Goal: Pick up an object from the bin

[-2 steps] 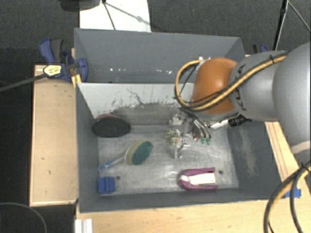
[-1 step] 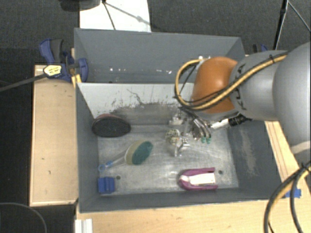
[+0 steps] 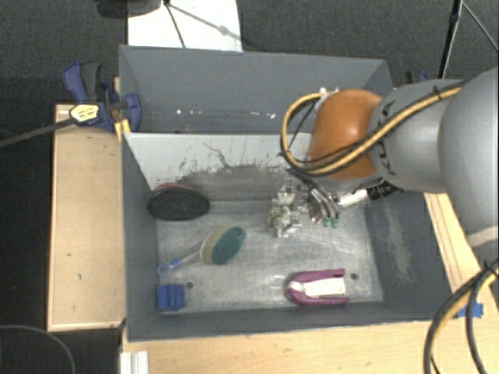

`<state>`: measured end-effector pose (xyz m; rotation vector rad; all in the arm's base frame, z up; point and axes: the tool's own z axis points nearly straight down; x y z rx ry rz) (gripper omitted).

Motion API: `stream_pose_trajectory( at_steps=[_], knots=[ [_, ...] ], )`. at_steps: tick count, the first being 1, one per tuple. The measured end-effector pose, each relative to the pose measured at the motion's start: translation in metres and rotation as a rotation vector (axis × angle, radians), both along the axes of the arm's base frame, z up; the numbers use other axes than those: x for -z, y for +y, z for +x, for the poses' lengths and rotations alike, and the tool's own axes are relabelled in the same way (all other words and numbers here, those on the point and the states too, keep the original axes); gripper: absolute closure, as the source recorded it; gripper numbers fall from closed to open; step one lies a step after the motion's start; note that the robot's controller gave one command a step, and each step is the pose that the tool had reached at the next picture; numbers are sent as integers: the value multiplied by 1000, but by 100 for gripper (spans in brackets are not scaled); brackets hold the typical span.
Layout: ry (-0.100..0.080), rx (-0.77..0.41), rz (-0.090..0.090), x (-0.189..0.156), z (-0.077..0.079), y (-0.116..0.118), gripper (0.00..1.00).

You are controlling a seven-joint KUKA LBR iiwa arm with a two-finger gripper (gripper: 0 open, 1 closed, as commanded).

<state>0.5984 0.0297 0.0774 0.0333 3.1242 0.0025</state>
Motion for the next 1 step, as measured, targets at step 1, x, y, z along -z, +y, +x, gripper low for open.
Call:
stream_pose_trajectory(
  at_steps=[1],
  knots=[
    [6, 0, 0, -82, 3, 0, 100]
  ],
)
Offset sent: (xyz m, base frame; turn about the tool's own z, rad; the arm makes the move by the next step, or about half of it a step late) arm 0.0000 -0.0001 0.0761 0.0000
